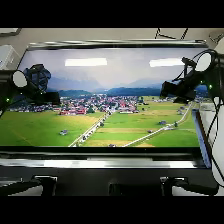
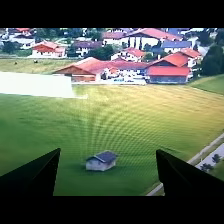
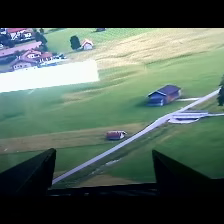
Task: Fold the clothes and pants, and hang the long-sleeved shirts on hangers.
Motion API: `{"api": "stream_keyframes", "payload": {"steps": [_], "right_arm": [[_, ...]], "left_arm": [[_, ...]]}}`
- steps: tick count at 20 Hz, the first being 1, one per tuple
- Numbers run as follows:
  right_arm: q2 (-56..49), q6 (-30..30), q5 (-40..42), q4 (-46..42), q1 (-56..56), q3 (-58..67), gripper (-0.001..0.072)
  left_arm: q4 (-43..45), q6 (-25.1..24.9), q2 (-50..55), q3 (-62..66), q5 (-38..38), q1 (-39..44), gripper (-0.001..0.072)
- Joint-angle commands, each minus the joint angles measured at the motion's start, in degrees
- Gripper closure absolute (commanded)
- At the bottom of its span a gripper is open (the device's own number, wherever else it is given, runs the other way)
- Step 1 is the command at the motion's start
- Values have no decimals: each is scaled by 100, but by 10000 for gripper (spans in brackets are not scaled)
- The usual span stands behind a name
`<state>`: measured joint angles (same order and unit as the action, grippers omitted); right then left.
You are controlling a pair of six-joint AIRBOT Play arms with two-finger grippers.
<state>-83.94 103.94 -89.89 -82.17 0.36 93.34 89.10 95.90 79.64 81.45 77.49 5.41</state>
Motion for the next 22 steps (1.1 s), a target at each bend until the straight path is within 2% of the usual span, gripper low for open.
{"api": "stream_keyframes", "payload": {"steps": [1, 12, 14, 19, 21, 22], "right_arm": [[-4, 2, 0, 2, 7, -2, 37], [-4, 31, 17, -2, 7, -2, 38], [-4, 109, 702, 9, 9, -2, 37], [-4, 103, 1921, 7, 7, -2, 37], [-4, 37, 2509, 2, 7, -2, 37], [-4, 37, 2761, 2, 7, -2, 37]], "left_arm": [[0, 0, 2, -2, -2, 2, -4], [0, 0, 2, -2, -2, 4, -4], [-24, 181, 4, -4, -131, 4, -4], [-26, 232, 13, -4, -2328, 7, -4], [-15, 229, 20, -4, -3580, 7, -3], [-2, 232, 61, -4, -4474, -11, -3]]}}
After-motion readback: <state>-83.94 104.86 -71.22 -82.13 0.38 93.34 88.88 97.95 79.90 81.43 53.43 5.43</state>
